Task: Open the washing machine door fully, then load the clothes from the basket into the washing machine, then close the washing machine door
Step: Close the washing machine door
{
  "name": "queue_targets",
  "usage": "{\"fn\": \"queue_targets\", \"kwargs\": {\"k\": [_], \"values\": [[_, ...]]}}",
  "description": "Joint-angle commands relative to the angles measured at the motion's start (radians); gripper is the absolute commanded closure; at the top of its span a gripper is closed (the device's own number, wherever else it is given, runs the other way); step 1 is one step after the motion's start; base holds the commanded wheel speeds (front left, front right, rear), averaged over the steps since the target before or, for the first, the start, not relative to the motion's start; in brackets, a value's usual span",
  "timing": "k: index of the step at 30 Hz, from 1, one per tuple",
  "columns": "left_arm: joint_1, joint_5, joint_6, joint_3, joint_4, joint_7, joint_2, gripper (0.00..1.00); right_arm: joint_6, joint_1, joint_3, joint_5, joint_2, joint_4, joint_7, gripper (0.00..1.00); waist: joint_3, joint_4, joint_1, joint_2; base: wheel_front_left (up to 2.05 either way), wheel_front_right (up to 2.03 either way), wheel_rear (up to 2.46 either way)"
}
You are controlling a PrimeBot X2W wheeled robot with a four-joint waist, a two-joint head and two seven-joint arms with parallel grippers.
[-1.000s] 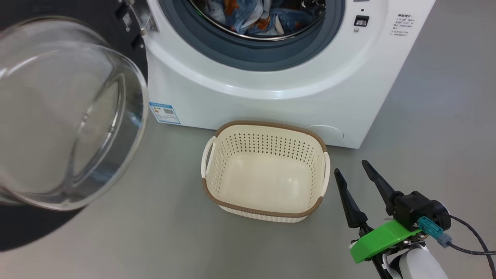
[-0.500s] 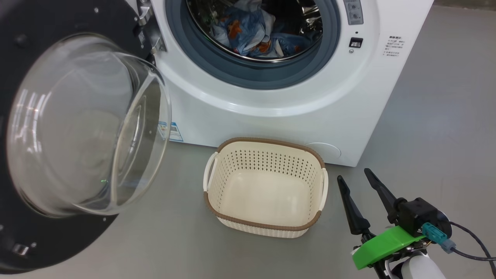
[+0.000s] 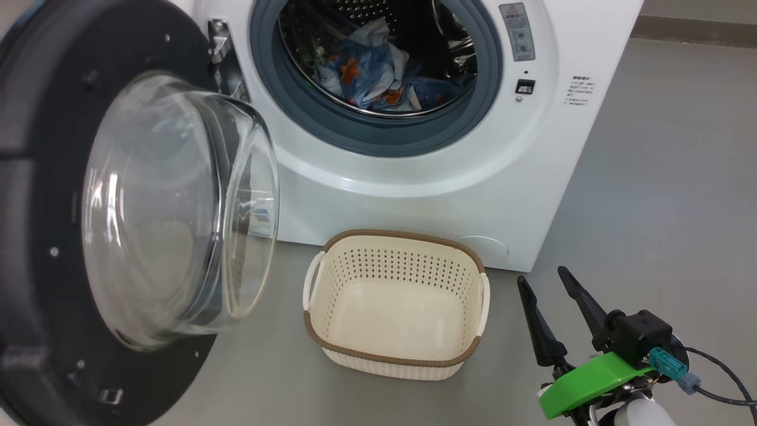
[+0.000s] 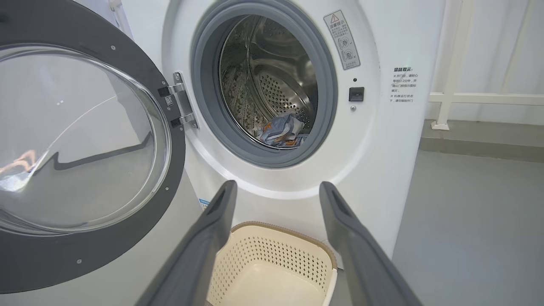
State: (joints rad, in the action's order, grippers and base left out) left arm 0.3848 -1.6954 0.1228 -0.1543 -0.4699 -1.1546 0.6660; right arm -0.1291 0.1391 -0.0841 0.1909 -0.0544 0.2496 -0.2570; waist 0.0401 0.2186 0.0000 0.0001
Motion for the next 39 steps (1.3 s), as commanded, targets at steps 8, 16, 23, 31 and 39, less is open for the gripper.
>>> {"fn": "queue_targets", "kwargs": {"k": [8,16,23,31,39], "values": [[-0.039,-0.043,-0.052,-0.039,0.182,-0.015,-0.005,1.0,-0.002,-0.016,-0.021,0.029,0.004,-0.029,-0.005,0.0,-0.03,-0.067,0.0,-0.0001,0.0,0.0,0.0],[-0.104,-0.043,-0.115,-0.035,0.346,0.025,-0.066,1.0,-0.002,-0.03,-0.023,0.036,0.004,-0.038,-0.005,0.0,-0.041,-0.137,0.0,-0.0001,0.0,0.0,0.0],[-0.123,-0.059,-0.161,-0.047,0.424,0.062,-0.112,1.0,-0.002,-0.035,-0.024,0.044,0.004,-0.04,-0.005,0.0,-0.042,-0.2,0.0,-0.0001,0.0,0.0,0.0],[-0.132,-0.07,-0.181,-0.048,0.453,0.081,-0.15,1.0,-0.002,-0.039,-0.033,0.052,0.004,-0.046,-0.005,0.0,-0.039,-0.26,0.0,-0.0001,0.0,0.0,0.0],[-0.119,-0.076,-0.19,-0.063,0.477,0.113,-0.178,1.0,-0.002,-0.048,-0.03,0.055,0.004,-0.058,-0.005,0.0,-0.026,-0.318,0.0,-0.0001,0.0,0.0,0.0]]}}
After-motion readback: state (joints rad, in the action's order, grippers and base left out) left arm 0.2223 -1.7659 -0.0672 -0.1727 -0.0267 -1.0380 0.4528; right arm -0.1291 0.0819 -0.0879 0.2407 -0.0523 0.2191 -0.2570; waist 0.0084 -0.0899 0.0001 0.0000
